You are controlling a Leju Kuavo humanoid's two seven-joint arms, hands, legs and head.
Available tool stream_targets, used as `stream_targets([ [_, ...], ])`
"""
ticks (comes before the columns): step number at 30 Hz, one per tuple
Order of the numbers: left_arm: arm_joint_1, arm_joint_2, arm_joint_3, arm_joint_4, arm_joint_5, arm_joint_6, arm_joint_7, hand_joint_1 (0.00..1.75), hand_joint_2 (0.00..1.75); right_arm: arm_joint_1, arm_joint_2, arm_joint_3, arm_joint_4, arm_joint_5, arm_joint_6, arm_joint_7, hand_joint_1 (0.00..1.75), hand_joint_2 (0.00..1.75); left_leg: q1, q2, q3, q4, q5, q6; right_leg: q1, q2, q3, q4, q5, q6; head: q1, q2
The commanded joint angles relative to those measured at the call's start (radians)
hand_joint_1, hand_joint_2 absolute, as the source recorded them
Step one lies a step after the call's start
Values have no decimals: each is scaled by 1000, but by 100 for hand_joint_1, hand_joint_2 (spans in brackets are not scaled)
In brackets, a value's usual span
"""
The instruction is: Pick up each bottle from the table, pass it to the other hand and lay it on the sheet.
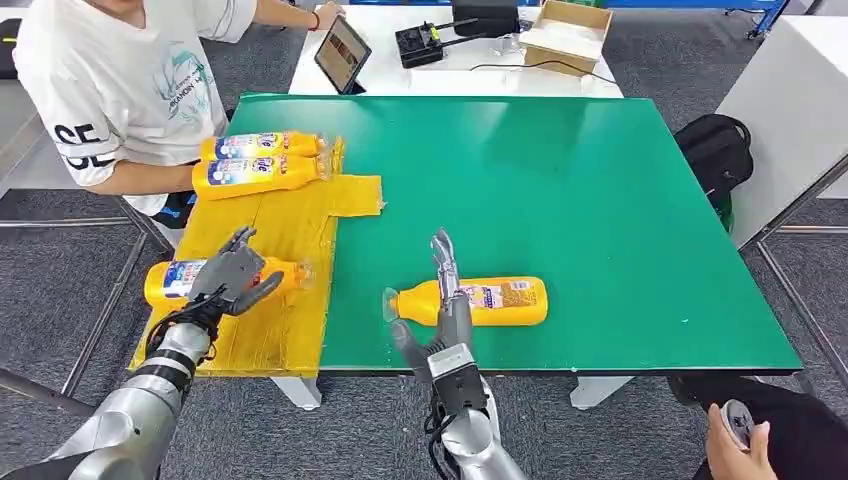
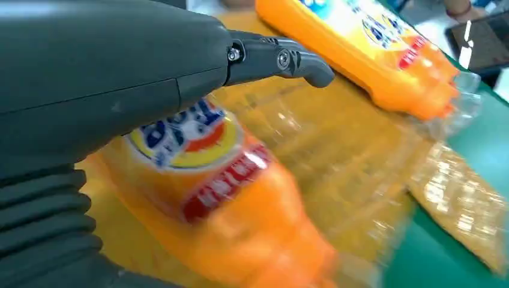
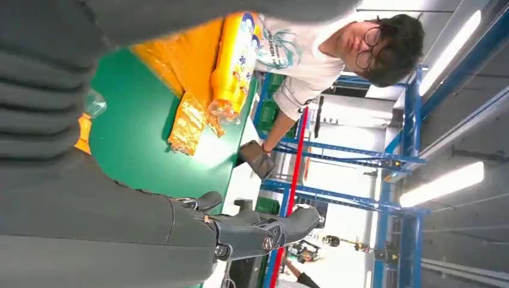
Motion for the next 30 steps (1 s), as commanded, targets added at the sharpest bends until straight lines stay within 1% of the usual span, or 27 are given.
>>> stream_targets([
  [1, 25, -8, 68, 40, 65, -109, -4, 0, 0, -30, 5, -24, 93, -9, 8, 7, 0, 175, -1, 5, 2, -3, 2, 2, 0, 3, 4, -3, 2, -3, 0, 0],
  [2, 25, -8, 68, 40, 65, -109, -4, 0, 0, -30, 5, -24, 93, -9, 8, 7, 0, 175, 0, 4, 2, -3, 3, 2, 0, 3, 8, -3, 4, -5, 0, 0],
  [3, 25, -8, 68, 40, 65, -109, -4, 0, 0, -30, 5, -24, 93, -9, 8, 7, 0, 175, 0, 3, 2, -1, 3, 2, 0, 2, 9, -1, 5, -4, 0, 0],
  [7, 25, -8, 68, 40, 65, -109, -4, 0, 0, -30, 5, -24, 93, -9, 8, 7, 0, 175, -1, 5, 2, -2, 3, 2, 0, 3, 8, -2, 6, -5, 0, 0],
  [9, 25, -8, 68, 40, 65, -109, -4, 0, 0, -30, 5, -24, 93, -9, 8, 7, 0, 175, -1, 2, 2, -1, 3, 2, 0, 1, 9, 0, 5, -3, 0, 0],
  [10, 25, -8, 68, 40, 65, -109, -4, 0, 0, -30, 5, -24, 93, -9, 8, 7, 0, 175, 0, 4, 2, -2, 3, 2, 0, 3, 8, -2, 6, -4, 0, 0],
  [11, 25, -8, 68, 40, 65, -109, -4, 0, 0, -30, 5, -24, 93, -9, 8, 7, 0, 175, -1, 4, 2, -1, 3, 2, 0, 2, 8, -1, 6, -4, 0, 0],
  [12, 30, -13, 72, 28, 84, -110, -16, 0, 0, -29, 6, -25, 93, -11, 10, 7, 0, 175, -1, 3, 2, -1, 3, 2, 0, 2, 8, 0, 5, -4, 0, 0],
  [13, 35, -20, 82, 10, 128, -100, -43, 0, 0, -29, 7, -27, 95, -12, 11, 7, 0, 175, 0, 5, 2, -2, 3, 2, 0, 3, 8, -2, 6, -5, 0, 0],
  [14, 39, -35, 100, -14, 179, -63, -64, 0, 0, -27, 7, -31, 96, -9, 6, 5, 0, 175, 0, 3, 2, -1, 3, 2, 0, 2, 8, -1, 6, -4, 0, 0],
  [15, 45, -65, 126, -56, 244, 10, -96, 0, 0, -24, 5, -28, 96, 3, -5, 4, 0, 175, 0, 2, 1, -1, 3, 2, 0, 1, 8, 0, 5, -3, 0, 0],
  [16, 48, -86, 137, -85, 290, 71, -94, 0, 0, -22, 2, -25, 96, 17, -13, 6, 0, 175, 0, 3, 1, -2, 3, 2, 0, 1, 8, -1, 6, -4, 0, 0],
  [18, 68, -127, 103, -181, 321, 307, -153, 0, 0, -24, -14, -2, 92, 98, -36, 24, 0, 175, 0, 0, 0, 0, 3, 2, 0, -1, 7, 0, 5, -4, 0, 0],
  [19, 78, -134, 68, -217, 303, 407, -170, 0, 0, -31, -30, 15, 89, 152, -39, 45, 0, 175, 0, 1, -1, -1, 4, 3, 1, -2, 6, -1, 5, -4, 0, 0],
  [20, 93, -144, 48, -265, 313, 479, -195, 0, 175, -47, -52, 25, 86, 207, -45, 80, 0, 175, 0, 1, -2, 0, 3, 2, 1, -1, 5, -1, 6, -4, 0, 0],
  [22, 132, -153, 6, -357, 325, 557, -206, 0, 175, -75, -92, 19, 79, 274, -43, 132, 0, 175, 0, 4, -5, 0, 3, 3, 1, 0, 2, -1, 7, -4, 0, 0],
  [24, 201, -151, -67, -494, 380, 620, -206, 0, 175, -119, -151, 4, 78, 374, -1, 216, 0, 175, 0, 5, -7, 0, 4, 3, 1, 0, 0, -1, 7, -2, 0, 0],
  [25, 236, -151, -94, -564, 427, 613, -206, 0, 175, -150, -192, 13, 90, 460, 23, 279, 0, 175, 0, 6, -6, 0, 3, 4, 0, 0, 1, -1, 7, -3, 0, 0],
  [26, 273, -152, -113, -622, 457, 604, -206, 0, 175, -167, -214, -13, 83, 473, 42, 303, 0, 175, 0, 6, -7, 0, 4, 4, 0, 0, 0, -1, 7, -2, 0, 0],
  [27, 317, -156, -130, -687, 482, 593, -206, 0, 175, -193, -246, -33, 86, 498, 86, 328, 0, 175, 0, 6, -8, 0, 4, 4, 0, 1, -1, -1, 7, -2, 0, 0],
  [29, 369, -164, -152, -755, 504, 571, -206, 0, 175, -214, -273, -69, 82, 548, 95, 352, 0, 175, -1, 8, -7, 0, 3, 5, 0, 2, 0, -2, 7, -2, 0, 0],
  [30, 393, -172, -161, -784, 518, 556, -206, 0, 175, -228, -288, -85, 86, 587, 121, 377, 0, 175, -1, 6, -11, 1, 4, 4, 0, 1, -4, -1, 7, -2, 0, 0],
])
